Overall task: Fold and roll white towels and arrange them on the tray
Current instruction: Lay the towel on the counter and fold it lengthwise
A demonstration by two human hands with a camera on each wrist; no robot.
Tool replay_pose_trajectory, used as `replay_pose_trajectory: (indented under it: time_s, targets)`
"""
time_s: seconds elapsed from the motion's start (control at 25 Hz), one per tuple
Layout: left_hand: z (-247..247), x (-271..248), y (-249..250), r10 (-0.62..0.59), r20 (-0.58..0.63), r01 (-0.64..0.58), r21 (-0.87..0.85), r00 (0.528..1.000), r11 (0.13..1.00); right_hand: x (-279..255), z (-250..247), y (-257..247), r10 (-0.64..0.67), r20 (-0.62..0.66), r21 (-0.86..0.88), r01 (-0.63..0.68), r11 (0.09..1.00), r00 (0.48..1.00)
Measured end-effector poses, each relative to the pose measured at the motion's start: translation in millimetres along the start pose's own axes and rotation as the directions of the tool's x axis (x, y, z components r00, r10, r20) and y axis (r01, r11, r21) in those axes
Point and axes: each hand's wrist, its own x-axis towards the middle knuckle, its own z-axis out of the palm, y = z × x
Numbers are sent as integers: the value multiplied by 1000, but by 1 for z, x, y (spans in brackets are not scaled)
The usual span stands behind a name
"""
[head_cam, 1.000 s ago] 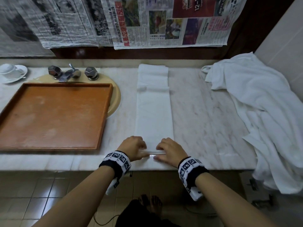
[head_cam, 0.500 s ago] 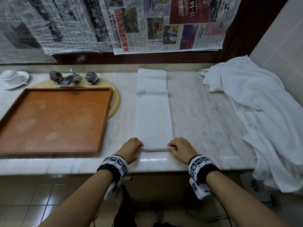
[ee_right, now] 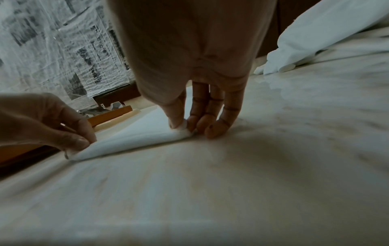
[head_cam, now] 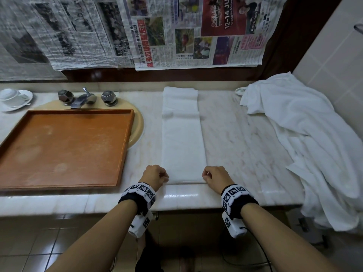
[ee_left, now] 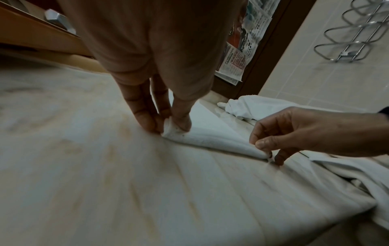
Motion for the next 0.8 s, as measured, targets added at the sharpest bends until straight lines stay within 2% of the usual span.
replay_pose_trajectory:
  time_s: [0.2, 0.32, 0.4, 0.56, 0.68, 0.8]
  targets:
    - [2, 0, 6, -3, -24, 6, 101, 1000, 995, -4, 9, -6, -28, -94, -175, 11, 984, 995]
    - [9, -4, 11, 100, -2, -95, 296, 995, 950, -5, 20, -5, -184, -131, -236, 149, 960, 974]
    - [15, -9, 12, 121, 11, -117, 355, 993, 928, -6, 29, -4, -255, -98, -276, 220, 936, 962]
    - [20, -20, 9, 198, -17, -179, 358, 980, 916, -12, 31, -3, -304, -67, -284, 274, 919, 950]
    - [15, -19, 5, 250, -2, -233, 355, 968, 905, -11, 22, -5, -294, -29, -309, 271, 912, 955]
    - [10, -12, 4, 299, 35, -278, 478, 954, 833, -6, 15, -7, -267, -3, -333, 251, 909, 964]
